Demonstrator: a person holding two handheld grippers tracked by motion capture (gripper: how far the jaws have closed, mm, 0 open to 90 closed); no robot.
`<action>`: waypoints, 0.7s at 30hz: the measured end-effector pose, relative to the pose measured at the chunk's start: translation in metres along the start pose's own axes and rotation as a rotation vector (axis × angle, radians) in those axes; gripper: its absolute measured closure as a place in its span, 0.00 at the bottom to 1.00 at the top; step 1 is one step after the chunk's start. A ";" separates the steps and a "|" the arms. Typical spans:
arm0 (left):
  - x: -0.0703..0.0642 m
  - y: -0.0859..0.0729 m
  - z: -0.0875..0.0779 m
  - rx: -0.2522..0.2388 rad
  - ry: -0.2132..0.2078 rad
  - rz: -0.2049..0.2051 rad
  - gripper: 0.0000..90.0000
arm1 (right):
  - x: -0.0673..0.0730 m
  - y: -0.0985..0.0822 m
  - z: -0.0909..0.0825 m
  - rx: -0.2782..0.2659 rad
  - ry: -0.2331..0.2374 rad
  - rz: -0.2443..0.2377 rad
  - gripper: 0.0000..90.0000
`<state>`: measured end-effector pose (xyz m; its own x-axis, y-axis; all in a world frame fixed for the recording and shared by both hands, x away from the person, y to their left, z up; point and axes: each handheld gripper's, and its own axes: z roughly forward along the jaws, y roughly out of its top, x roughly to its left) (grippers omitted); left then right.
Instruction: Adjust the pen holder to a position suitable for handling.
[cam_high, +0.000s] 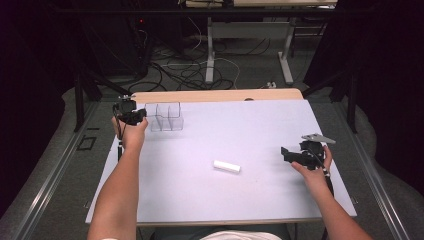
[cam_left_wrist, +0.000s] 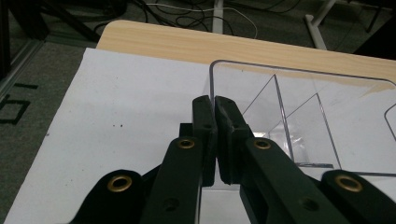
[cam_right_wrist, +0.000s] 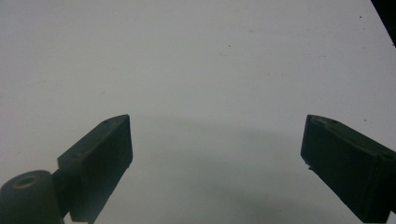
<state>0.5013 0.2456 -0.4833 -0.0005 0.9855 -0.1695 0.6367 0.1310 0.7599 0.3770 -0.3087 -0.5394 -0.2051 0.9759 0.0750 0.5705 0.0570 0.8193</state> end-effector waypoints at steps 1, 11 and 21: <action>0.000 0.000 0.000 0.002 0.002 -0.006 0.98 | 0.000 0.000 0.000 0.000 0.000 0.000 0.09; -0.003 0.000 -0.007 0.037 0.014 -0.014 0.99 | 0.000 0.000 0.000 -0.001 0.001 -0.002 0.10; -0.009 -0.011 -0.026 0.051 -0.016 -0.025 0.98 | 0.002 0.000 0.001 0.002 0.009 -0.007 0.10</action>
<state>0.4737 0.2385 -0.4738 -0.0050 0.9802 -0.1982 0.6752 0.1495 0.7223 0.3773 -0.3062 -0.5397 -0.2163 0.9735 0.0739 0.5709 0.0647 0.8185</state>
